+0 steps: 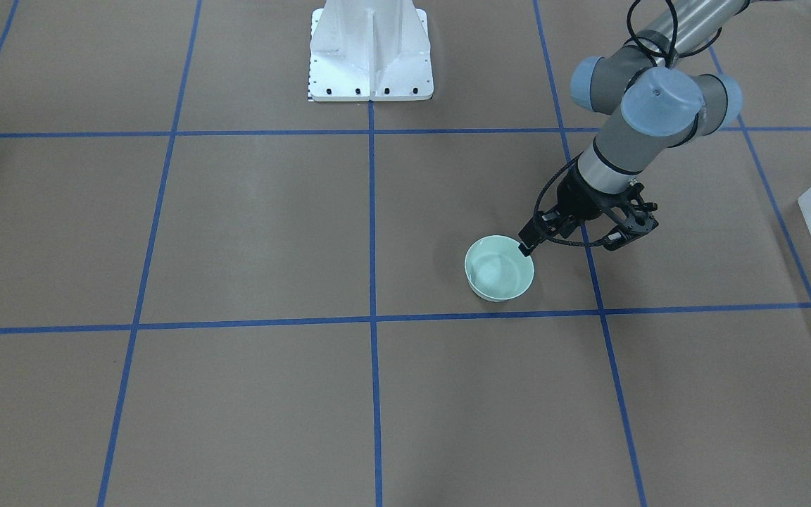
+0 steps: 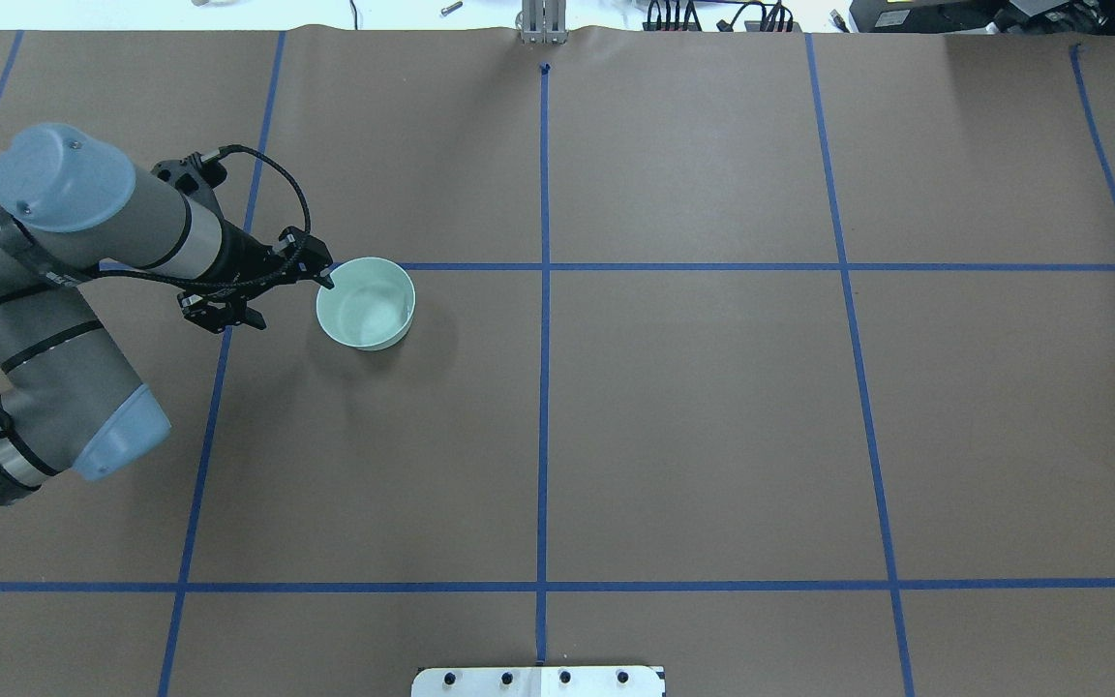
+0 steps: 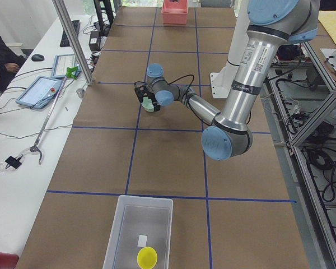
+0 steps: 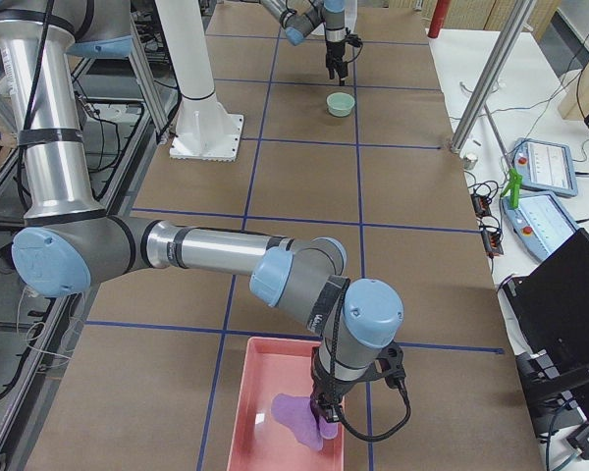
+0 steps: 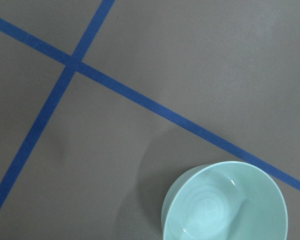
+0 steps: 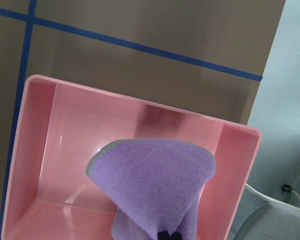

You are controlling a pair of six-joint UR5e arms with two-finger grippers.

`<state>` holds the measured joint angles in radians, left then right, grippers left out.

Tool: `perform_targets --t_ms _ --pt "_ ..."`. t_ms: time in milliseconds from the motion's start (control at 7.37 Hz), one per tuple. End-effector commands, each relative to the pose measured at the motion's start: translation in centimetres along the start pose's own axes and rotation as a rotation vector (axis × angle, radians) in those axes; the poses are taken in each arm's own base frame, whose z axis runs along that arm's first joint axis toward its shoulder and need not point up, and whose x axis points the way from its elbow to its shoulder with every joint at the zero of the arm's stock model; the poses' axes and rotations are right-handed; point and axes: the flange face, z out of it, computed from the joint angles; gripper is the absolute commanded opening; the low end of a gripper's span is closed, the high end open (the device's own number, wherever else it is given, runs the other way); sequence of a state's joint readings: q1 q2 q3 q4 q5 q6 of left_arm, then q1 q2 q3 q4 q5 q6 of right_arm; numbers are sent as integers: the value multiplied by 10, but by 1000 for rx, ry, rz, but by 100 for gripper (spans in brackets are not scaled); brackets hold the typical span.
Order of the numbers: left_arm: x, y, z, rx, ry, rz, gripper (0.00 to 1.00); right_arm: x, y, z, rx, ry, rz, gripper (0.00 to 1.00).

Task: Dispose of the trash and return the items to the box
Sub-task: 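Carry the cloth into the pink bin while the left gripper reaches the bowl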

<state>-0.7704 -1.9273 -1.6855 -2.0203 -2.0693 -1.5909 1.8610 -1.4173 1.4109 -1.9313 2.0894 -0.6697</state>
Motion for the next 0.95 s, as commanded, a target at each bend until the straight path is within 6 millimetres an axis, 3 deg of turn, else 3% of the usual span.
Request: perform_targets --t_ms 0,136,271,407,678,814 --pt "-1 0 0 1 -2 -2 97 -16 -14 32 -31 -18 -42 0" --pt "-2 0 0 1 -3 -1 97 -31 -23 50 -40 -62 -65 45" --pt "-5 -1 1 1 -8 -4 97 -35 -18 62 -17 -86 -78 99" --pt "-6 -1 2 3 -11 -4 97 -39 -21 64 36 -121 -88 100" --pt "-3 -1 12 21 -20 -5 97 -56 -33 38 101 -135 -46 100" --pt "1 21 33 29 -34 23 97 -66 -36 20 132 -120 -69 100"
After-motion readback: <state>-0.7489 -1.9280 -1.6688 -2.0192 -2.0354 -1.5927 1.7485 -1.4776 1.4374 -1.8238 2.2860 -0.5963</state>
